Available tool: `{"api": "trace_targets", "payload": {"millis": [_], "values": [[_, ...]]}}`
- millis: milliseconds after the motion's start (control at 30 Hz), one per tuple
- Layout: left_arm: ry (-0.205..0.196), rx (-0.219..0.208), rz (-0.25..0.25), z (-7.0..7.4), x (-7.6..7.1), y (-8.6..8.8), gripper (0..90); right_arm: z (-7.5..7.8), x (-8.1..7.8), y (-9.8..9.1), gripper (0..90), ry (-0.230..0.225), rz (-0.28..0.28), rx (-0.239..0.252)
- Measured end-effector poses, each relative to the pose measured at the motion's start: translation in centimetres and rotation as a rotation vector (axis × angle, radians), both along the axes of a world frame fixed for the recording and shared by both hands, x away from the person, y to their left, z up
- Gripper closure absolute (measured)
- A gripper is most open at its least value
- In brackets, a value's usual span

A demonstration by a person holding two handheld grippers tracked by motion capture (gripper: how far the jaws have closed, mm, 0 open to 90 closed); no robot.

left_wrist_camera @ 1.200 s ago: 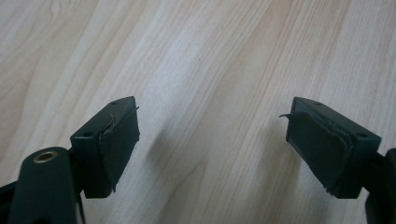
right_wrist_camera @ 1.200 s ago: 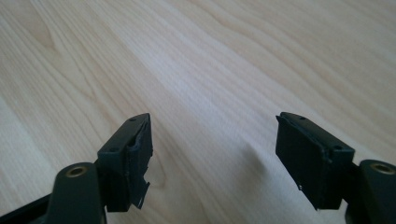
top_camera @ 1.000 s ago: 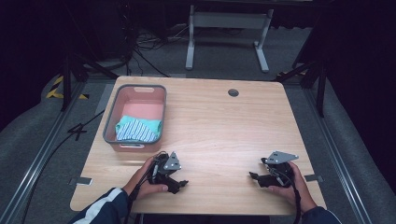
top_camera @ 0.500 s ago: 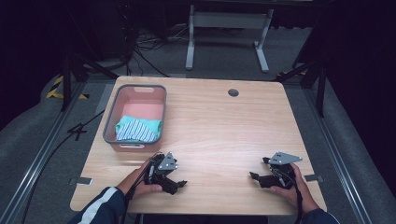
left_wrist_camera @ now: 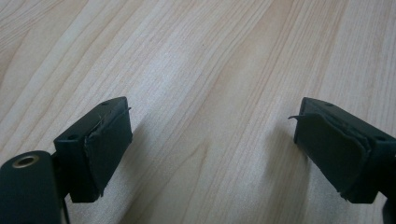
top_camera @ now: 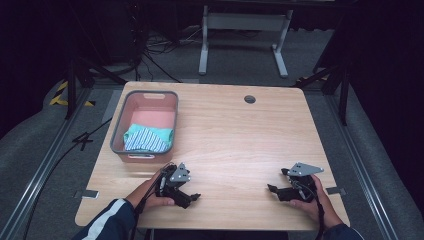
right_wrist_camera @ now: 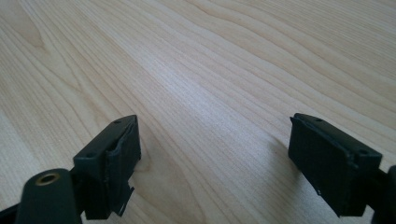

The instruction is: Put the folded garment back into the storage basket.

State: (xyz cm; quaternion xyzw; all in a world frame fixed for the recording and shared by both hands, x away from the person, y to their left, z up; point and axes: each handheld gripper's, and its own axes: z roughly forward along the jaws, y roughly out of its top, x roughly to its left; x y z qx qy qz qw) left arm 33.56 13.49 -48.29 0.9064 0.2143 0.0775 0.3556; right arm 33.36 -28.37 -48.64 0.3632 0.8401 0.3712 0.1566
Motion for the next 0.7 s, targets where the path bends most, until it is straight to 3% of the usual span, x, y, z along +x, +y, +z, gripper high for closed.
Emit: {"api": "trace_targets", "payload": {"millis": [700], "values": [[0.000,-0.001,-0.003,-0.02,0.07,-0.07,10.6,-0.01,0.02,-0.05,17.4,-0.002,0.004,-0.003]]}}
